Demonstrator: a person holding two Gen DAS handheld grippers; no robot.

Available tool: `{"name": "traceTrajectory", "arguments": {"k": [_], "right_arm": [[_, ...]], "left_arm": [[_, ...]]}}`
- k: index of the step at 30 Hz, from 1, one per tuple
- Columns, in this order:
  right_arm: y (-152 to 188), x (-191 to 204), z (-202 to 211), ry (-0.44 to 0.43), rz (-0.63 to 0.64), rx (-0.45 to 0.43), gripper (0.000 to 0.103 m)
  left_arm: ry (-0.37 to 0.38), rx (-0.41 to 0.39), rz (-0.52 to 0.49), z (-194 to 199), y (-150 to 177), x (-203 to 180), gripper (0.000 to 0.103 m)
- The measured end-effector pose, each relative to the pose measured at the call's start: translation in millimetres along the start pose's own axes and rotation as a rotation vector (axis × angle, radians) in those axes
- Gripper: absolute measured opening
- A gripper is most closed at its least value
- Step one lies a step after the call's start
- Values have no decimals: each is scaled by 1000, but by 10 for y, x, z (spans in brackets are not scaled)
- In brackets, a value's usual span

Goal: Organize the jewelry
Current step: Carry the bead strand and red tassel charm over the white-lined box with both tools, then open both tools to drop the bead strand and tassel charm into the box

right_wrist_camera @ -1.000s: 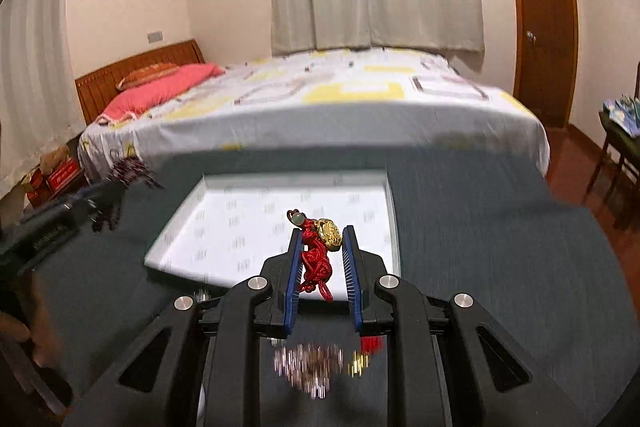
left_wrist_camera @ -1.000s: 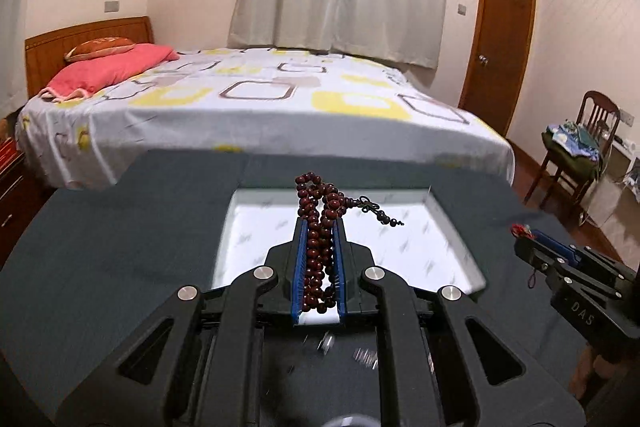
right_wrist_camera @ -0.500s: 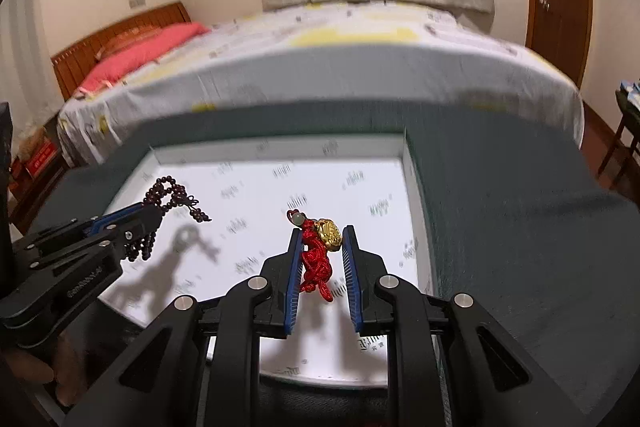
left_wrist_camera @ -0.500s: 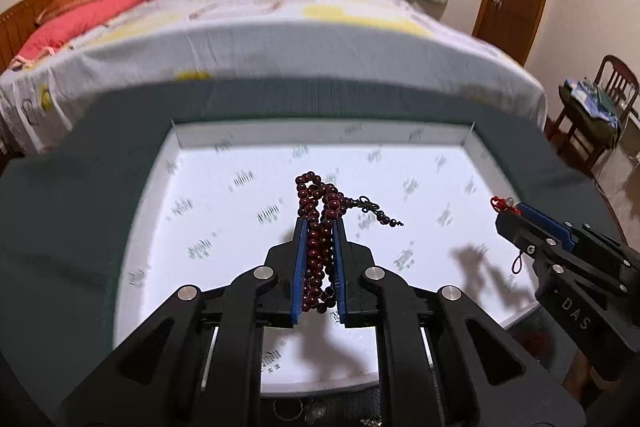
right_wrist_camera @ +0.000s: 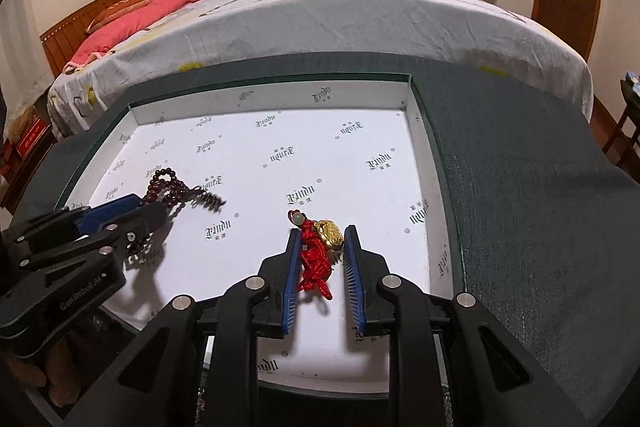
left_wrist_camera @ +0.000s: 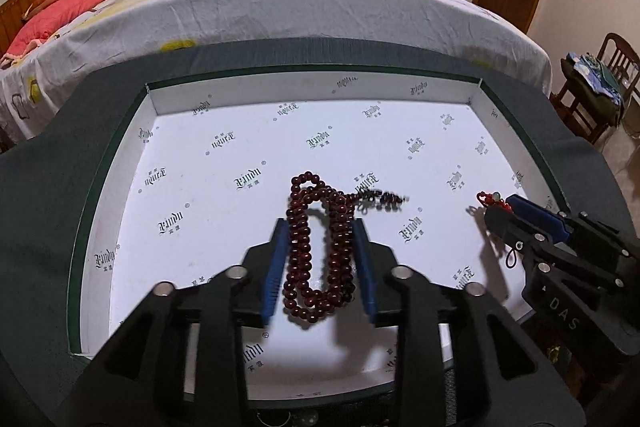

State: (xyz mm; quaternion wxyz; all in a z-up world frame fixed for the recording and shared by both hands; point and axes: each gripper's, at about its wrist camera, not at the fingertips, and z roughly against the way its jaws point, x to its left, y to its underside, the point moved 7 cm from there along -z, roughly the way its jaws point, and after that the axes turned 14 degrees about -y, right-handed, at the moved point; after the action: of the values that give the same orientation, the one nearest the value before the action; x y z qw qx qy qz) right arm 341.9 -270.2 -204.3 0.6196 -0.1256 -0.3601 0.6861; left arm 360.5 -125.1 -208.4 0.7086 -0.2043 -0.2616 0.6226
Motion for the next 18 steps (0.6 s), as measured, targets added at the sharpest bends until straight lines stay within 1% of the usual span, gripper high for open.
{"name": "traceTrajectory", "arguments": {"k": [1,2,4,5,7,12,14,16,18], "right_arm": [[0,25,-6,-9,7,1,30],[0,51,-11,-21,10,1,36],[-2,81,-16,-26,18,0,41],[0,91,-16,-25,21,-1,42],[2,94,-2,-31,18,-9,43],[-67,112,187,-36,2,-64,45],[-103,139,307,-36,0,-90,47],[-110,182,479,-34,-1,-125,50],[-72,243,673,-24,6,-155,52]], "left_arm": [[-2,1,-2,-3,7,2,45],[-2,1,0,-6,13,6,47],[2,1,6,-6,18,10,50],[3,1,8,-6,17,17,51],[5,-1,12,-1,14,21,59],[15,-24,33,96,-18,70,71],[19,-48,45,208,-43,112,72],[11,-89,50,367,-57,161,78],[-6,-141,57,575,-40,233,79]]}}
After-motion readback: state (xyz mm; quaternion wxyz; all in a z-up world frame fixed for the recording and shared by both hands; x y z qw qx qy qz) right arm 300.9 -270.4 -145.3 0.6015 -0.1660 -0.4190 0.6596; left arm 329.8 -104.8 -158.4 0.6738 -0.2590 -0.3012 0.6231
